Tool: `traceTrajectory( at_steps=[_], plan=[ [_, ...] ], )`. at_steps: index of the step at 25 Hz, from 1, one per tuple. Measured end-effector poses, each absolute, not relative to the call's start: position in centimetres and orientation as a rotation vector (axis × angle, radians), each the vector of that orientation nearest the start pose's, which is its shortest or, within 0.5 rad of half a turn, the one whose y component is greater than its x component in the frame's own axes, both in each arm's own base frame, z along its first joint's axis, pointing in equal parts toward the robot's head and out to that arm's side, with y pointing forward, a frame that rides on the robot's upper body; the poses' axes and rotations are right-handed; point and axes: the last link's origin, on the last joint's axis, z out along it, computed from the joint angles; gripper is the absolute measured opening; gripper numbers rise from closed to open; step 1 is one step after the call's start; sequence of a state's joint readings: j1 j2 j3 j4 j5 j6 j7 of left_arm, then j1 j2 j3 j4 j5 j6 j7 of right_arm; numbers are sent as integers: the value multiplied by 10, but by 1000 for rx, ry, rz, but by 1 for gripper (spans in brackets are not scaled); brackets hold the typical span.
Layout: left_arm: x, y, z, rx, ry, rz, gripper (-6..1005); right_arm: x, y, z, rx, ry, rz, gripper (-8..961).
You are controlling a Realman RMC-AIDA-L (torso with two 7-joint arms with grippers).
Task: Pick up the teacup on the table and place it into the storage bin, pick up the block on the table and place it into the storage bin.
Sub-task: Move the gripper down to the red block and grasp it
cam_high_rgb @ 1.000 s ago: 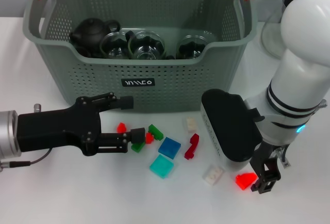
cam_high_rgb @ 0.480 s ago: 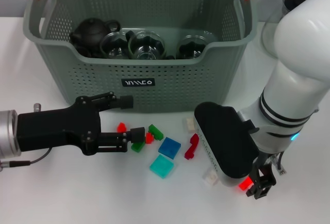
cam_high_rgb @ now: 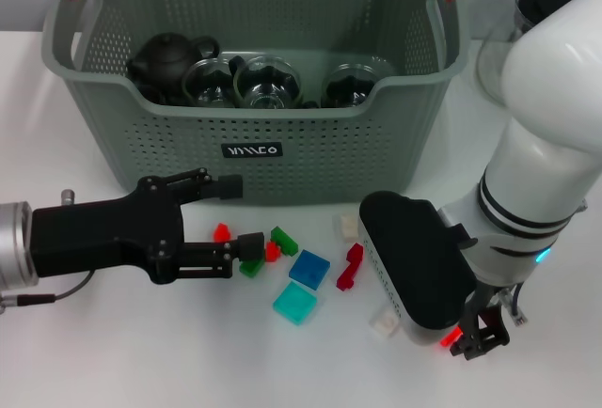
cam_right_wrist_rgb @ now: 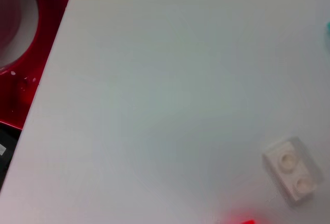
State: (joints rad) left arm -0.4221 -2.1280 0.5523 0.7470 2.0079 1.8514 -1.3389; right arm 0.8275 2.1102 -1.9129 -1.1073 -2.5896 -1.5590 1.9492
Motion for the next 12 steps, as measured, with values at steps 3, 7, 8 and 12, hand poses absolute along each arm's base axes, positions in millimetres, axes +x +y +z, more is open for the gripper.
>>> traceTrajectory(
  at_steps=[3, 7, 8, 12],
  plan=[
    [-264, 277, 14, -2753, -585, -966, 875, 154, 315, -96, -3000, -531, -1235, 565],
    [-264, 277, 13, -2752, -587, -967, 876, 156, 316, -95, -2999, -523, -1236, 466],
    [-264, 277, 13, -2752, -588, -967, 876, 156, 316, -95, -3000, -520, -1235, 467],
    [-263, 277, 13, -2752, -589, -970, 876, 158, 316, -95, -2999, -509, -1241, 469]
  ],
)
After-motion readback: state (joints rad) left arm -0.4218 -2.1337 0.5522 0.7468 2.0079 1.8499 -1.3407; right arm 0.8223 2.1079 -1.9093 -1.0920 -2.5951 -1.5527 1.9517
